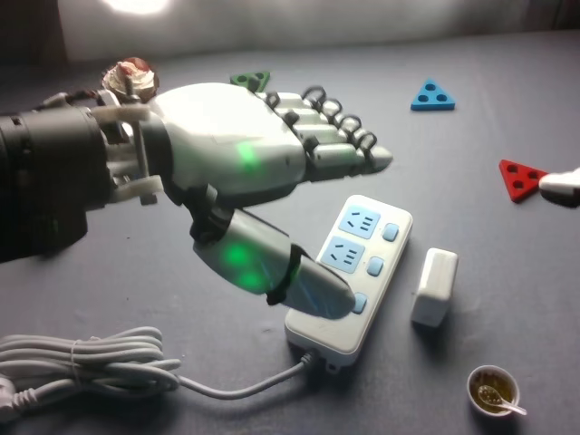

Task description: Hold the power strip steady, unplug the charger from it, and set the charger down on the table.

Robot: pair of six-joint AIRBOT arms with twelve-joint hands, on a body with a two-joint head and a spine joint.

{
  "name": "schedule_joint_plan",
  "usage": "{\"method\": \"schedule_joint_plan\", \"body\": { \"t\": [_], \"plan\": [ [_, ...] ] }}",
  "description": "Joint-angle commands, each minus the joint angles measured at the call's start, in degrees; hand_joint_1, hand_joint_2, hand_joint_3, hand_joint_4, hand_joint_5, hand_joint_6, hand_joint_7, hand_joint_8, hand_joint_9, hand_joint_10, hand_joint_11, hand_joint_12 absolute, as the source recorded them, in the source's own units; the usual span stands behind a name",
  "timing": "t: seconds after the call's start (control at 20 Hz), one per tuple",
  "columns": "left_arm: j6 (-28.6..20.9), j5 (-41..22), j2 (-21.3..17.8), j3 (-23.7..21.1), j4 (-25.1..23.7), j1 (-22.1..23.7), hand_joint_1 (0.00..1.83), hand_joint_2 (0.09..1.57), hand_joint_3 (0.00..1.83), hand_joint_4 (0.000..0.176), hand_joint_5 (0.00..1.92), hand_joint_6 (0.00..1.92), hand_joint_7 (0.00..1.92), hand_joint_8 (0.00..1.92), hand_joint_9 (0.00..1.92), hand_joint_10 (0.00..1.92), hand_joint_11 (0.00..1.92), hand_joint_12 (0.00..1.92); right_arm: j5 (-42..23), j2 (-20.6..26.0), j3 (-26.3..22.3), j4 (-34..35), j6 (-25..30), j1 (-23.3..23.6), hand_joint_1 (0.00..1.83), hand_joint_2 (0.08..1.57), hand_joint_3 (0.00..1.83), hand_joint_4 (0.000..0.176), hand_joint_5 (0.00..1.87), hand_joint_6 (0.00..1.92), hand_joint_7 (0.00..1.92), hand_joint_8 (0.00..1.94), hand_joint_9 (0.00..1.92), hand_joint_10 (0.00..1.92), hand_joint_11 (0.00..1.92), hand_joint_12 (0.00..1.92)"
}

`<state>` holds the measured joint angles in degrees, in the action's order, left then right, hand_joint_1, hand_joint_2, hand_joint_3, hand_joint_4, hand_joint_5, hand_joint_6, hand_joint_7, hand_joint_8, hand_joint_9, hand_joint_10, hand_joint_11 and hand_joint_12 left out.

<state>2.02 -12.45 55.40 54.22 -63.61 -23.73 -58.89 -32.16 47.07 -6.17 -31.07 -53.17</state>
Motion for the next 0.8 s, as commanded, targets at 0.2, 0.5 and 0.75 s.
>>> {"method": "schedule_joint_plan", "body": {
  "t": [0.2, 0.5, 0.75],
  "plan": [
    [-0.51, -3.48, -0.03, -1.57, 0.93, 1.67, 0.00, 0.95, 0.00, 0.000, 0.03, 0.00, 0.05, 0.00, 0.05, 0.00, 0.06, 0.02, -9.24, 0.41, 1.01, -0.16, 1.80, -1.57, 0.02, 1.05, 0.00, 0.000, 0.10, 0.00, 0.18, 0.00, 0.19, 0.00, 0.09, 0.29],
    [-0.96, -3.29, -0.07, -2.07, 0.92, 2.71, 0.00, 0.95, 0.00, 0.000, 0.04, 0.00, 0.07, 0.00, 0.07, 0.00, 0.06, 0.02, -10.56, 0.12, 1.21, -1.10, 1.96, -2.73, 0.00, 1.06, 0.00, 0.000, 0.10, 0.01, 0.18, 0.01, 0.20, 0.01, 0.12, 0.21],
    [-0.96, -3.28, -0.60, -2.05, 0.84, 3.20, 0.00, 0.95, 0.00, 0.000, 0.03, 0.00, 0.06, 0.00, 0.05, 0.00, 0.04, 0.01, -10.61, 0.13, 0.90, -2.75, 1.41, -2.79, 0.00, 1.10, 0.00, 0.000, 0.12, 0.00, 0.20, 0.00, 0.23, 0.00, 0.14, 0.19]
  ]
}}
